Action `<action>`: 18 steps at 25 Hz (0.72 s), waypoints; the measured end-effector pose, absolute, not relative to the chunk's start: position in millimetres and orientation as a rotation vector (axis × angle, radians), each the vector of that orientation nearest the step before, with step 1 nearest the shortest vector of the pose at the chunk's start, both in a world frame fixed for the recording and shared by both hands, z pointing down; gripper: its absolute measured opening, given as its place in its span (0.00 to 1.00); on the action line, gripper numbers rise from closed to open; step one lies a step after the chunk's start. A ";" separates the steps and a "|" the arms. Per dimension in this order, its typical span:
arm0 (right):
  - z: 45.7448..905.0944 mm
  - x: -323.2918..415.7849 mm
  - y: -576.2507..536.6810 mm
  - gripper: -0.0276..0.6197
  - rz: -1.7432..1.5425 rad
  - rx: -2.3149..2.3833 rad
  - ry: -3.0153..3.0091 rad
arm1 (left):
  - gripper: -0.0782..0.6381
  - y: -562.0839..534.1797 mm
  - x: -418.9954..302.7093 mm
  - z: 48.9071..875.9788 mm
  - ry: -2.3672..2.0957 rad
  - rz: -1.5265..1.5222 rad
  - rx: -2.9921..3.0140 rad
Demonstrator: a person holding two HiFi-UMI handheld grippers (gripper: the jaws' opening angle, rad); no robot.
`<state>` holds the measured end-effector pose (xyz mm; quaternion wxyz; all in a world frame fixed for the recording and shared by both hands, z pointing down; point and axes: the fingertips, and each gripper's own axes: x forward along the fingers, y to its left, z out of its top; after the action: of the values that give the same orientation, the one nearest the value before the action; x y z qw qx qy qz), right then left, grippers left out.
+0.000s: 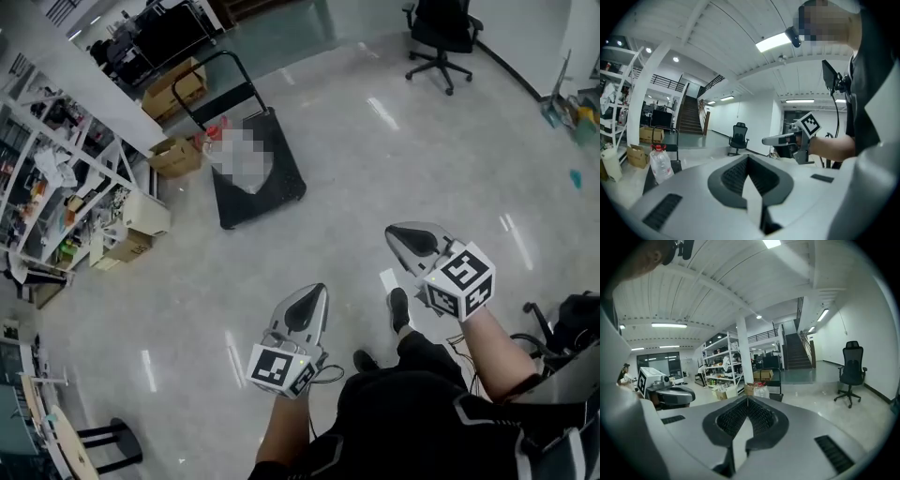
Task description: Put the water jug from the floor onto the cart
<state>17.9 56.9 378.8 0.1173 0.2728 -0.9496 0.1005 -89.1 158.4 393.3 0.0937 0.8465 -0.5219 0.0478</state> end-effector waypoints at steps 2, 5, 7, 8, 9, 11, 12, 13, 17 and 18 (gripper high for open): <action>378.3 20.8 92.3 0.05 0.295 0.800 -2.766 | 0.10 187.3 -85.0 397.9 -1.507 0.107 2.508; 371.2 35.8 133.0 0.05 0.284 0.819 -2.760 | 0.10 219.5 -71.3 394.2 -1.474 0.067 2.512; 364.7 50.0 153.7 0.05 0.268 0.842 -2.757 | 0.10 239.2 -59.4 386.1 -1.466 0.053 2.528; 362.0 56.3 163.7 0.05 0.269 0.850 -2.762 | 0.10 249.3 -54.0 382.3 -1.467 0.053 2.535; 360.4 61.8 173.5 0.05 0.272 0.854 -2.768 | 0.10 259.4 -49.0 379.6 -1.470 0.057 2.539; 360.2 72.5 192.5 0.05 0.273 0.849 -2.779 | 0.10 279.1 -36.9 377.8 -1.481 0.066 2.540; 360.7 79.8 202.5 0.05 0.271 0.843 -2.786 | 0.10 289.2 -27.7 377.9 -1.488 0.070 2.540; 361.0 89.2 213.6 0.05 0.272 0.836 -2.797 | 0.10 299.6 -16.2 378.0 -1.493 0.075 2.540; 362.2 134.1 268.8 0.05 0.284 0.818 -2.839 | 0.10 346.4 33.7 372.8 -1.509 0.089 2.544; 362.3 146.3 283.3 0.05 0.272 0.812 -2.843 | 0.10 359.0 46.8 370.8 -1.509 0.090 2.546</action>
<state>146.3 283.3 362.3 0.0863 0.2724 -0.9539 0.0913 46.8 359.0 370.8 0.0902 0.8563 -0.5076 0.0303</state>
